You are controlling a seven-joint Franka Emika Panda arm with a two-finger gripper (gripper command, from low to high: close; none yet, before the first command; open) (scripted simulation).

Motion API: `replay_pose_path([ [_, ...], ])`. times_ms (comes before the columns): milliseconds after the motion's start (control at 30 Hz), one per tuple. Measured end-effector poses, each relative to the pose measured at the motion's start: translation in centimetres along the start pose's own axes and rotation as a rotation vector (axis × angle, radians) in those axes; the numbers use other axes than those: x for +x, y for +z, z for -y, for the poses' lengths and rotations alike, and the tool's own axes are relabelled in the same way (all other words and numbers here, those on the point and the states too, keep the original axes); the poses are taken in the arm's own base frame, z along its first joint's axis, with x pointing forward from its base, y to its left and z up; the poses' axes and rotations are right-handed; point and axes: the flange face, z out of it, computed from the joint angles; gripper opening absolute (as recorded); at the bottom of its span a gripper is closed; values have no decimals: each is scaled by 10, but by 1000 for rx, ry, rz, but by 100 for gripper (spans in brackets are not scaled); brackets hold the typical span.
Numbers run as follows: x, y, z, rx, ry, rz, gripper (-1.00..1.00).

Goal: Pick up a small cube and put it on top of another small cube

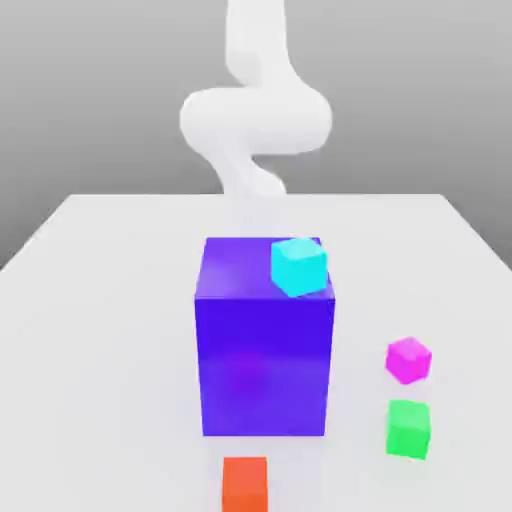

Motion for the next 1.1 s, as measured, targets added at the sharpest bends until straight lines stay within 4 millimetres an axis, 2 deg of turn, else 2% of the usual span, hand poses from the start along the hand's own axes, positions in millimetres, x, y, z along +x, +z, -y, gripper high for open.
replay_pose_path([
  [67, -32, 51, 7, -27, -28, 79, 0],
  [167, -89, 119, 10, -73, -73, 188, 0],
  [333, -203, 205, -8, -168, -163, 351, 0],
  [467, -305, 252, -50, -266, -253, 469, 0],
  [533, -358, 267, -83, -326, -308, 525, 0],
  [600, -409, 274, -121, -388, -374, 574, 0],
  [667, -428, 284, -140, -413, -390, 589, 0],
  [867, -455, 320, -169, -419, -394, 598, 0],
  [900, -457, 324, -172, -419, -395, 598, -100],
  [1100, -459, 326, -174, -418, -396, 597, -100],
])
